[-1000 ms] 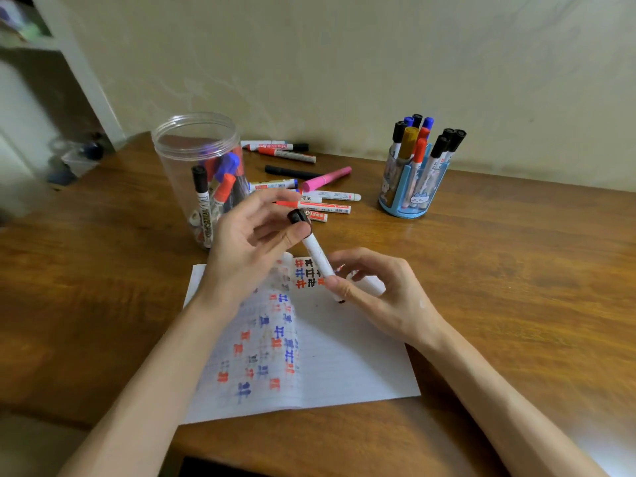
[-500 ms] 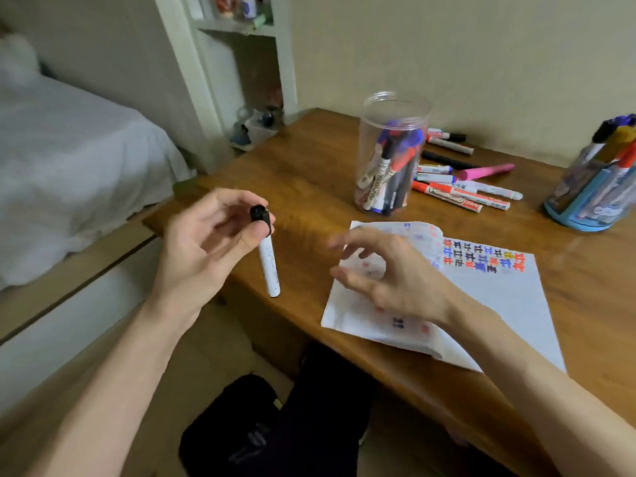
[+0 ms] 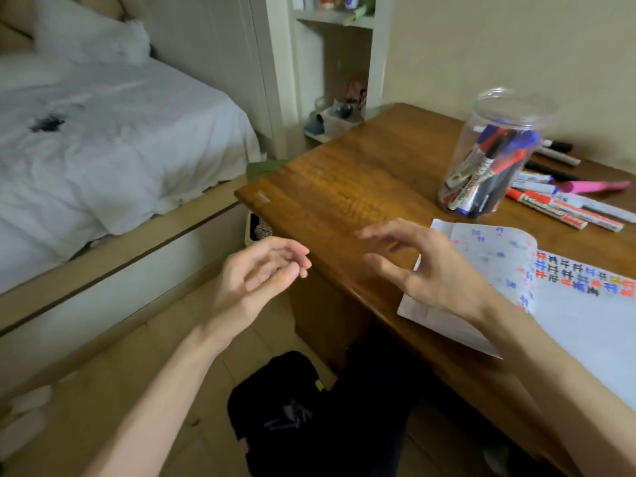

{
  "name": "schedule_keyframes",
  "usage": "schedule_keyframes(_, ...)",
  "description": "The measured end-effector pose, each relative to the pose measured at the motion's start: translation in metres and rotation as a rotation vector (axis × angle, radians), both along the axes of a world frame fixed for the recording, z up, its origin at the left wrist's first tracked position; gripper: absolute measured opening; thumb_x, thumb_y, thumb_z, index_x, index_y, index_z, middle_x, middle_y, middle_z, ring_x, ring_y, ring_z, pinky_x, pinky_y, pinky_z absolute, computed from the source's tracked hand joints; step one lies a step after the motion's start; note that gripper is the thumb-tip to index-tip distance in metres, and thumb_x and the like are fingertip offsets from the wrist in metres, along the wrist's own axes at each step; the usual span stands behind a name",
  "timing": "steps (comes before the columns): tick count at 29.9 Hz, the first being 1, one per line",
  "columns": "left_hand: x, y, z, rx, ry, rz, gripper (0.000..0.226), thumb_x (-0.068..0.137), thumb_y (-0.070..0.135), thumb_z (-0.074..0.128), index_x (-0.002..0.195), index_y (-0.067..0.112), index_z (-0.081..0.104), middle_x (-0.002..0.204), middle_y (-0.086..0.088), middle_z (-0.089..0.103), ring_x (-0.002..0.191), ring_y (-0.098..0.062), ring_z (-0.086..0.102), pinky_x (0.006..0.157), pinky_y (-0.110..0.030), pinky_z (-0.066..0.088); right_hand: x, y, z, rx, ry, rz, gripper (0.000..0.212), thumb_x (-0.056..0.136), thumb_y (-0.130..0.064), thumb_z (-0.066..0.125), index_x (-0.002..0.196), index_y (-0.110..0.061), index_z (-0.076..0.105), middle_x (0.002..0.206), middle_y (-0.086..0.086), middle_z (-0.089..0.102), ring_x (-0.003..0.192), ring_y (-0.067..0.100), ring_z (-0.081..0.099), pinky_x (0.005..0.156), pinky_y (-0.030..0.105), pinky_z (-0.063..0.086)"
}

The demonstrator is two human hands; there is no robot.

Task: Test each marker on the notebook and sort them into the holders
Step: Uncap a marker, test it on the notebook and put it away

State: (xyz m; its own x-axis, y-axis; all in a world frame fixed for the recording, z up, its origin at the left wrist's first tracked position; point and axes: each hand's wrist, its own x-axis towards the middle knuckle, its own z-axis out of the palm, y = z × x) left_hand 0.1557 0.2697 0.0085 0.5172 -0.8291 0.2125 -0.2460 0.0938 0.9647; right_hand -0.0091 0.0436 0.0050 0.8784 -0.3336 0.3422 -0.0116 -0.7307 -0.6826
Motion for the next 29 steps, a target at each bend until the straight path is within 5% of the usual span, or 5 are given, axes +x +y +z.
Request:
schedule_keyframes(5,-0.021,-0.043,0.006,0.017,-0.019,-0.115,0.019,0.093,0.015,0.063,0.111,0.011,0.069,0.101,-0.006,0.074,0.098,-0.023,0.070,0.090,-0.027,0.054,-0.051,-0.022,0.010,0.059,0.032,-0.164,0.024,0.098,-0.030,0.071,0.122,-0.030,0.073,0.118,-0.015,0.073,0.106,0.005,0.070,0.093,0.027,0.057)
schedule_keyframes(15,-0.106,-0.170,0.014,0.000,-0.047,-0.447,0.020,0.090,0.025,0.067,0.107,0.015,0.070,0.103,-0.003,0.074,0.103,-0.022,0.070,0.090,-0.021,0.053,-0.177,-0.085,0.001,0.074,0.003,-0.555,0.025,0.097,-0.017,0.073,0.121,-0.022,0.076,0.112,-0.013,0.076,0.097,0.010,0.073,0.086,0.032,0.060)
schedule_keyframes(20,-0.143,-0.226,0.013,0.030,-0.064,-0.566,0.019,0.098,0.024,0.067,0.115,0.019,0.068,0.107,0.006,0.074,0.109,-0.016,0.069,0.093,-0.022,0.054,-0.217,-0.099,-0.013,0.131,-0.020,-0.672,0.022,0.098,-0.027,0.074,0.120,-0.024,0.075,0.114,-0.011,0.076,0.099,0.008,0.073,0.083,0.029,0.062)
schedule_keyframes(24,-0.163,-0.278,0.010,0.150,-0.192,-0.534,0.019,0.100,0.028,0.066,0.119,0.033,0.066,0.109,0.016,0.073,0.110,0.000,0.066,0.096,-0.025,0.054,-0.225,-0.106,-0.018,0.093,-0.008,-0.753,0.025,0.096,-0.028,0.075,0.121,-0.023,0.075,0.111,-0.009,0.075,0.095,0.006,0.071,0.078,0.028,0.061)
schedule_keyframes(29,-0.175,-0.345,0.001,0.233,-0.409,-0.423,0.035,0.098,0.017,0.068,0.131,0.027,0.061,0.125,0.008,0.066,0.106,-0.008,0.067,0.086,-0.023,0.055,-0.227,-0.110,-0.015,0.079,-0.012,-0.775,0.031,0.096,-0.029,0.074,0.126,-0.021,0.073,0.113,-0.008,0.073,0.098,0.003,0.069,0.079,0.027,0.061)
